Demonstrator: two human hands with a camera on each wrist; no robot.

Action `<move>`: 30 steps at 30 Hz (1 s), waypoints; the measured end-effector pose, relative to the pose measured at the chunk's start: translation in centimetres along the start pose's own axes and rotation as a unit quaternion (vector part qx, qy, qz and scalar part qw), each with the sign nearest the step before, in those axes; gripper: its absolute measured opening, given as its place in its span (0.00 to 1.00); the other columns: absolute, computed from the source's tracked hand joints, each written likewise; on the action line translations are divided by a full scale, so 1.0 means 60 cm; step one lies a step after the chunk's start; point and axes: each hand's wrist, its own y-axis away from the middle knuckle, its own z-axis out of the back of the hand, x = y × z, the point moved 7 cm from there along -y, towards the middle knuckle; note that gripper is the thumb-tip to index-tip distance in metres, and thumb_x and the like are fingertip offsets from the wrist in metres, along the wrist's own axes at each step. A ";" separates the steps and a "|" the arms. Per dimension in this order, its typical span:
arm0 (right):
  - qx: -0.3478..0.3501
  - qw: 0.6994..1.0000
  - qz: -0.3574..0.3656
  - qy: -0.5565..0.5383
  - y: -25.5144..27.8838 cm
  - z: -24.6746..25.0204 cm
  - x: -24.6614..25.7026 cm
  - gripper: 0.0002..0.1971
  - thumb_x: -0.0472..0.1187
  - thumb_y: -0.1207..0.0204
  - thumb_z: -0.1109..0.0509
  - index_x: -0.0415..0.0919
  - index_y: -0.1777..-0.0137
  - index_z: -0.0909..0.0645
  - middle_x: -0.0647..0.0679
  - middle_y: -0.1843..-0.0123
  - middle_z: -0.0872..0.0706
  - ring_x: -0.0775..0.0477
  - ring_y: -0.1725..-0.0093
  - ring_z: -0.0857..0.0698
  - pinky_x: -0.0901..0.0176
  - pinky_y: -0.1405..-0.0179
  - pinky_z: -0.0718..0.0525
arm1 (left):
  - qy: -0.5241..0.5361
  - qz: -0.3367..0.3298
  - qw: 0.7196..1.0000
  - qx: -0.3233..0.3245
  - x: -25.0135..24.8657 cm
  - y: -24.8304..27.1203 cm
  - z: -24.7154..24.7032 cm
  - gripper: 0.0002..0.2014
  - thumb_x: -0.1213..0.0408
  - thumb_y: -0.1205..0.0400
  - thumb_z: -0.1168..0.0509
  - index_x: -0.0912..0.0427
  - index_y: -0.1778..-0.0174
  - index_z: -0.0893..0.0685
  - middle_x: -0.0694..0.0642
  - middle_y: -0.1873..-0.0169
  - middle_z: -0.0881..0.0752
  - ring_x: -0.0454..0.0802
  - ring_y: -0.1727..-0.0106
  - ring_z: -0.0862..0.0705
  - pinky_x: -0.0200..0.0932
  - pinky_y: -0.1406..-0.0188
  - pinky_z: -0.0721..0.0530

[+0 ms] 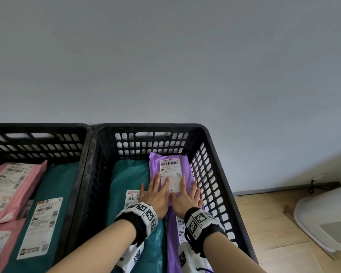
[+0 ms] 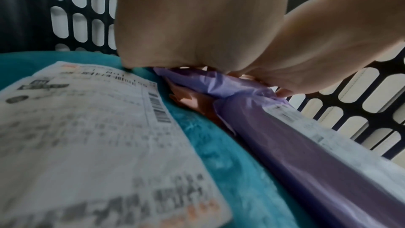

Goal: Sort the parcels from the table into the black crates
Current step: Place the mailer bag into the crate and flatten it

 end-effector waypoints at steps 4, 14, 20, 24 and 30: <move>0.029 1.000 -0.003 0.009 -0.011 -0.013 -0.005 0.36 0.57 0.15 0.52 0.55 0.19 0.74 0.40 0.19 0.76 0.35 0.17 0.65 0.39 0.19 0.60 | -0.024 0.009 1.000 0.006 0.004 -0.008 -0.010 0.32 0.54 0.13 0.56 0.46 0.19 0.69 0.55 0.20 0.72 0.52 0.19 0.71 0.64 0.22 0.67; 0.056 0.998 -0.014 0.005 -0.037 -0.040 -0.011 0.39 0.58 0.16 0.48 0.57 0.20 0.75 0.41 0.18 0.76 0.34 0.17 0.64 0.38 0.19 0.58 | -0.050 0.016 0.998 0.016 0.020 -0.034 -0.037 0.31 0.51 0.12 0.59 0.43 0.21 0.73 0.56 0.21 0.74 0.52 0.19 0.72 0.64 0.24 0.71; 0.073 0.997 -0.034 -0.014 -0.055 -0.043 -0.018 0.38 0.55 0.16 0.46 0.58 0.18 0.71 0.41 0.17 0.72 0.37 0.16 0.64 0.40 0.18 0.56 | -0.053 0.021 0.997 0.049 0.026 -0.048 -0.041 0.34 0.49 0.13 0.53 0.42 0.20 0.71 0.56 0.21 0.74 0.53 0.19 0.72 0.65 0.24 0.69; 0.091 0.994 -0.045 -0.027 -0.050 -0.034 -0.014 0.38 0.54 0.16 0.44 0.59 0.18 0.69 0.42 0.16 0.71 0.37 0.17 0.65 0.36 0.18 0.56 | -0.061 0.026 0.996 0.061 0.019 -0.041 -0.029 0.36 0.52 0.14 0.50 0.44 0.19 0.69 0.58 0.20 0.73 0.54 0.19 0.71 0.66 0.24 0.68; 0.088 0.995 -0.037 -0.040 -0.012 -0.008 -0.005 0.42 0.56 0.18 0.41 0.55 0.18 0.70 0.39 0.17 0.72 0.33 0.17 0.66 0.38 0.19 0.59 | -0.047 0.025 0.998 0.044 0.009 -0.015 -0.004 0.32 0.50 0.13 0.54 0.43 0.18 0.65 0.55 0.19 0.70 0.52 0.18 0.68 0.67 0.23 0.67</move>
